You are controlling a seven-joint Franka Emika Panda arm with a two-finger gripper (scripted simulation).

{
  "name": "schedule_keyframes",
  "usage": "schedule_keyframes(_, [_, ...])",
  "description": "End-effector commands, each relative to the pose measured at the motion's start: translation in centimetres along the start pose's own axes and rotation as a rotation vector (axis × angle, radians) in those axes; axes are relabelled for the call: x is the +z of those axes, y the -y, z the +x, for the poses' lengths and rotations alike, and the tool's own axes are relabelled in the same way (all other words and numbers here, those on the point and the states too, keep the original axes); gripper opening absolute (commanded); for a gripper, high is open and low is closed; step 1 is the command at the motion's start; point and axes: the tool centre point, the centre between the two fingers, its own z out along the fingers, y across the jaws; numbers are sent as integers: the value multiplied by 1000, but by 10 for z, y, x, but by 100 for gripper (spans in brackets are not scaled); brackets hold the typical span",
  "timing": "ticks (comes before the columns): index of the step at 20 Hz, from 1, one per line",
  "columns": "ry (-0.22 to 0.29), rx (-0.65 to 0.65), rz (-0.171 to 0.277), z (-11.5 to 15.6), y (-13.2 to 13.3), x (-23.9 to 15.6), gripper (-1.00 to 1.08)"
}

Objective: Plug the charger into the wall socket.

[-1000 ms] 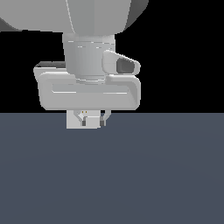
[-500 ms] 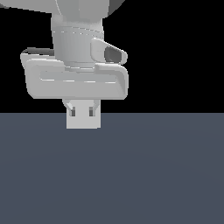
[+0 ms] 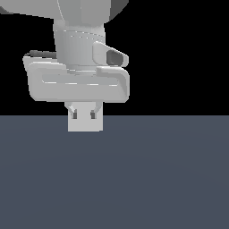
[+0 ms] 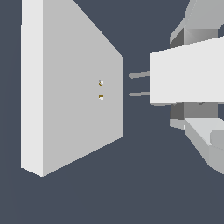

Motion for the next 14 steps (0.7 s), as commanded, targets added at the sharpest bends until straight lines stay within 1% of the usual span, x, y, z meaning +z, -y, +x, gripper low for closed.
schedule_keyframes(1, [0, 0, 1, 6, 0, 3, -100])
schedule_keyframes(8, [0, 1, 2, 28, 1, 15, -100])
schedule_keyframes(14, [0, 2, 3, 34, 1, 18, -100])
